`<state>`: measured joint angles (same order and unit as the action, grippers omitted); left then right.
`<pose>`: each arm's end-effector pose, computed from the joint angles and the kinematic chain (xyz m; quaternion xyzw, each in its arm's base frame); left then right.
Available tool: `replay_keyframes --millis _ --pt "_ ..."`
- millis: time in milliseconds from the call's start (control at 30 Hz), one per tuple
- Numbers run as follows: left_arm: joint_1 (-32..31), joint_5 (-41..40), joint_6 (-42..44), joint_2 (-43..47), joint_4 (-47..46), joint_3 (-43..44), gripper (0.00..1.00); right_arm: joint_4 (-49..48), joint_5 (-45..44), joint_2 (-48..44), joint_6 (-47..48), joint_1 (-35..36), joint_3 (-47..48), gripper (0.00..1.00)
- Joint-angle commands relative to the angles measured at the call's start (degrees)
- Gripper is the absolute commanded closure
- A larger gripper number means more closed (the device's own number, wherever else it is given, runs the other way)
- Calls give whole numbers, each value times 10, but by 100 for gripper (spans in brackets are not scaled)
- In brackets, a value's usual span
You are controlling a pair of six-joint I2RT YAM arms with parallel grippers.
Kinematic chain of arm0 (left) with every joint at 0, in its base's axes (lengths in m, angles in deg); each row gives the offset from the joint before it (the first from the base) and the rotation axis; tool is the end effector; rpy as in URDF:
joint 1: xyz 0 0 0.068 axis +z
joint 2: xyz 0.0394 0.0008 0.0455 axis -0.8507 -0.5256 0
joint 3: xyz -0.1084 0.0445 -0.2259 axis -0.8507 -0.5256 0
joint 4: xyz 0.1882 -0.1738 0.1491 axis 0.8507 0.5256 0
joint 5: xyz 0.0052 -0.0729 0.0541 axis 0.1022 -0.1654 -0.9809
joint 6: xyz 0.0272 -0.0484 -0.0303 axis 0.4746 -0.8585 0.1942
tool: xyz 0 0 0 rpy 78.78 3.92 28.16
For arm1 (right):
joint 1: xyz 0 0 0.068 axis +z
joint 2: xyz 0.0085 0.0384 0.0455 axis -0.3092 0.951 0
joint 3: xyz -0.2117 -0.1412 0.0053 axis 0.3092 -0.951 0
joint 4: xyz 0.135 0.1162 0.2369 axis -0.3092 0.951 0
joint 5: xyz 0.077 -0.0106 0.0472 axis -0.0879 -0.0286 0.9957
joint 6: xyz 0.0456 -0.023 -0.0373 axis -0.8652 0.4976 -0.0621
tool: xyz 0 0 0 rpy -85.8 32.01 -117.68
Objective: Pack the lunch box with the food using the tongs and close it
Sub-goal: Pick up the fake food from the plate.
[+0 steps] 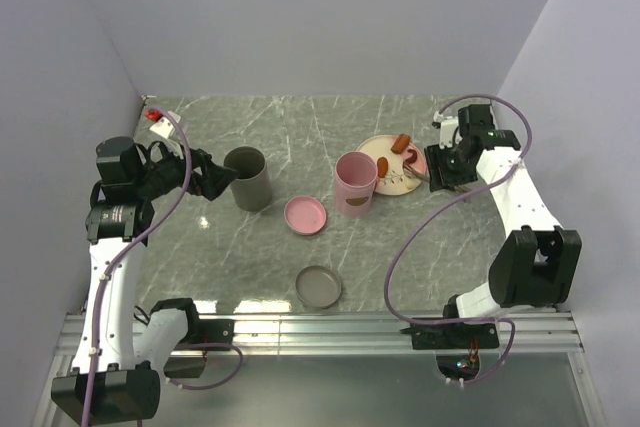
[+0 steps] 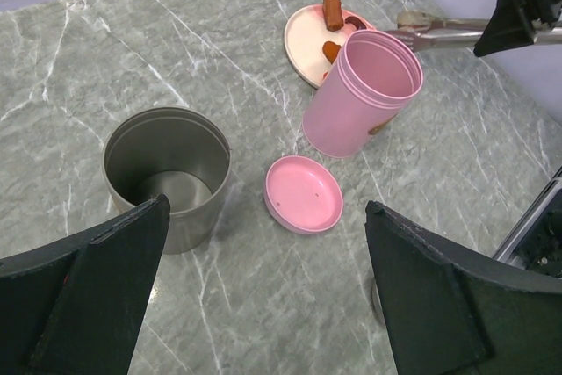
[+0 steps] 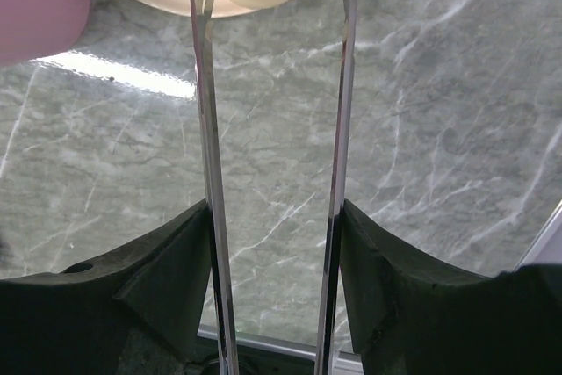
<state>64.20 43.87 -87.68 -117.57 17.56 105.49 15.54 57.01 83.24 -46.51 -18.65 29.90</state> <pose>0.2405 -0.0106 0.3623 0.1779 0.7596 -0.3034 0.5471 0.3389 0.0040 0.2578 -0.1424 0.9601 0.0458 0.2365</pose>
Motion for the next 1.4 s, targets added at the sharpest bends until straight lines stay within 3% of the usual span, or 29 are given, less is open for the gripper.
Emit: replay_keyframes --millis 0,867,1367 --pt "1 -3 -9 9 -28 0 1 -28 -15 7 -12 4 -10 38" --pt "0 -2 -12 0 -37 4 1 -64 -35 38 -28 42 -34 44" --pt "0 -1 -16 -8 -26 14 1 -16 -24 -30 -12 30 -1 53"
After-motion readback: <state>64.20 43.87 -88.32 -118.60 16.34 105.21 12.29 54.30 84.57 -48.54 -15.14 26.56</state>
